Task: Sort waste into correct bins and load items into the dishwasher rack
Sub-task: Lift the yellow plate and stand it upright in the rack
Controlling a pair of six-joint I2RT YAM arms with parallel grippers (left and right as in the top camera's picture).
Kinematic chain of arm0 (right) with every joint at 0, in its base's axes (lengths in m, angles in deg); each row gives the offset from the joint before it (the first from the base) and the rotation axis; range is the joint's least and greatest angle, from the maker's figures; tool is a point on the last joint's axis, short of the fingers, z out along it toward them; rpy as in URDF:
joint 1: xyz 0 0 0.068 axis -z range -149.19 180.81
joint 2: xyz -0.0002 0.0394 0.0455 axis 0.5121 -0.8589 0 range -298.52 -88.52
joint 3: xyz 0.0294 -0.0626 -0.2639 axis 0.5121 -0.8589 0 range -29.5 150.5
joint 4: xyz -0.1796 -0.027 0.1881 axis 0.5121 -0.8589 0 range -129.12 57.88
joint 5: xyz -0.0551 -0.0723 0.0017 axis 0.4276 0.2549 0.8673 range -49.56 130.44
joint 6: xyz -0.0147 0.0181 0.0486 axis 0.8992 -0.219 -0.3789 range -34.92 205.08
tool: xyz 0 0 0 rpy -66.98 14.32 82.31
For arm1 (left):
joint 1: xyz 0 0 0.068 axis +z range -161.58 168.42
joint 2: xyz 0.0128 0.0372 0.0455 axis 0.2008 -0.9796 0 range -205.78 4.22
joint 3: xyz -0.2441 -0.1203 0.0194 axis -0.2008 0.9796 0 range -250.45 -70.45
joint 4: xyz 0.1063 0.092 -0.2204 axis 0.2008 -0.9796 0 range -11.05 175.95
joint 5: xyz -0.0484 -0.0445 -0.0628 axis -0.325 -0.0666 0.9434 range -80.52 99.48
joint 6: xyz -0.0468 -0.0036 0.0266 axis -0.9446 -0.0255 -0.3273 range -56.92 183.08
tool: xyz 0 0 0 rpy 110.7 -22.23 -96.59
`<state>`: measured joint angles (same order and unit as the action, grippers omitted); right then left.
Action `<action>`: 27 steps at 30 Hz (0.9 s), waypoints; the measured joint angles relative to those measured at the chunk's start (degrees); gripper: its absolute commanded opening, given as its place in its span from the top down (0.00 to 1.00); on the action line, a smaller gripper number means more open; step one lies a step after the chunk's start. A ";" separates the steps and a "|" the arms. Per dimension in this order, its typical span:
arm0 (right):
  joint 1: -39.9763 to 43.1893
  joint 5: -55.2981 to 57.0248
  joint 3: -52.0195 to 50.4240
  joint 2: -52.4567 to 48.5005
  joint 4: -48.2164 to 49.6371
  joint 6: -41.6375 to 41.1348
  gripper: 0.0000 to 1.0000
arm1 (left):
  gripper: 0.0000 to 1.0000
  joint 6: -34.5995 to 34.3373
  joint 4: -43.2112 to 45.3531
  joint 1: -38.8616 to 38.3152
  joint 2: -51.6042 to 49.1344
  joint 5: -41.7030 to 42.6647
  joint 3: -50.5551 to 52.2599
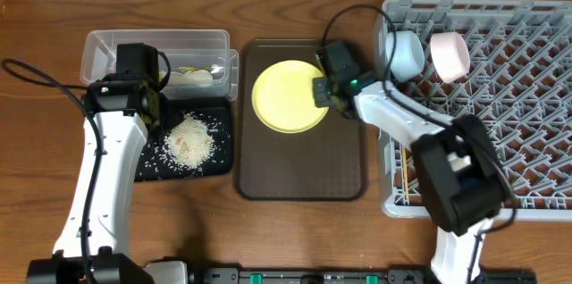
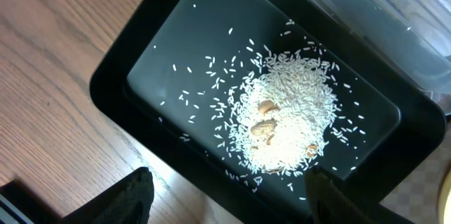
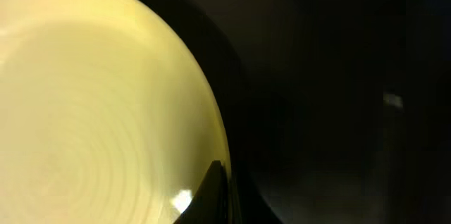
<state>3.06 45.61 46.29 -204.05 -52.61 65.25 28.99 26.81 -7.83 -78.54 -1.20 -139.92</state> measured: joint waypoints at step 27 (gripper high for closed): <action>21.75 24.85 -0.11 38.27 -28.30 30.67 0.99 | 0.29 0.00 0.02 0.00 0.00 0.00 0.00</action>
<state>24.81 70.46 46.18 -165.78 -80.92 95.91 28.99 26.84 -7.83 -78.54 -1.20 -139.92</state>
